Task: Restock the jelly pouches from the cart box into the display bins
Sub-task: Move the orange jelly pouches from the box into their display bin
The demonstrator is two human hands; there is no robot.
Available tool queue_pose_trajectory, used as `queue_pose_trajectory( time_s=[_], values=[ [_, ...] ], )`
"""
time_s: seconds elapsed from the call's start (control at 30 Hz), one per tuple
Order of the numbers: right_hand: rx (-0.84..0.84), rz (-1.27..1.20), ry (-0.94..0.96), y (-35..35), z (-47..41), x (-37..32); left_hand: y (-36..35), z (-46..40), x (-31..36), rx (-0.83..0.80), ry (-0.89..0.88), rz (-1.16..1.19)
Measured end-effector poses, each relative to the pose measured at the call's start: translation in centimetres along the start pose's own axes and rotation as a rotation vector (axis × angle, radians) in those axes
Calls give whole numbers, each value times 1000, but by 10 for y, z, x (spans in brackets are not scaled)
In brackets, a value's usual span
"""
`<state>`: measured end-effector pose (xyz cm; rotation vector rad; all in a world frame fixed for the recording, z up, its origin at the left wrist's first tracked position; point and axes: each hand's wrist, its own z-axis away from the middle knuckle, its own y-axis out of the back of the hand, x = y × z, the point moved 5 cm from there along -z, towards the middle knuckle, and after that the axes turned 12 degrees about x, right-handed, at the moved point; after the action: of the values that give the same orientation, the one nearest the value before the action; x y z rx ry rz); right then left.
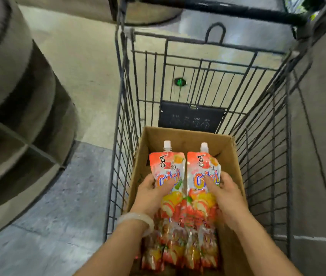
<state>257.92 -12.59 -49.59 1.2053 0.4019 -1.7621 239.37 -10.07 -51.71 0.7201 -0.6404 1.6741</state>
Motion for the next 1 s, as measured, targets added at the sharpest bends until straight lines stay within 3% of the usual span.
queue_pose_trajectory(
  time_s=[0.2, 0.43, 0.67, 1.0],
  values=[
    [-122, -138, 190, -30, 90, -93, 61, 73, 91, -40, -280, 97],
    [-367, -177, 389, -120, 259, -153, 226, 182, 151, 82, -450, 204],
    [-632, -238, 382, -237, 439, -137, 431, 288, 147, 278, -520, 328],
    [-1029, -13, 360, -403, 657, -77, 671, 391, 91, 717, -526, 546]
  ],
)
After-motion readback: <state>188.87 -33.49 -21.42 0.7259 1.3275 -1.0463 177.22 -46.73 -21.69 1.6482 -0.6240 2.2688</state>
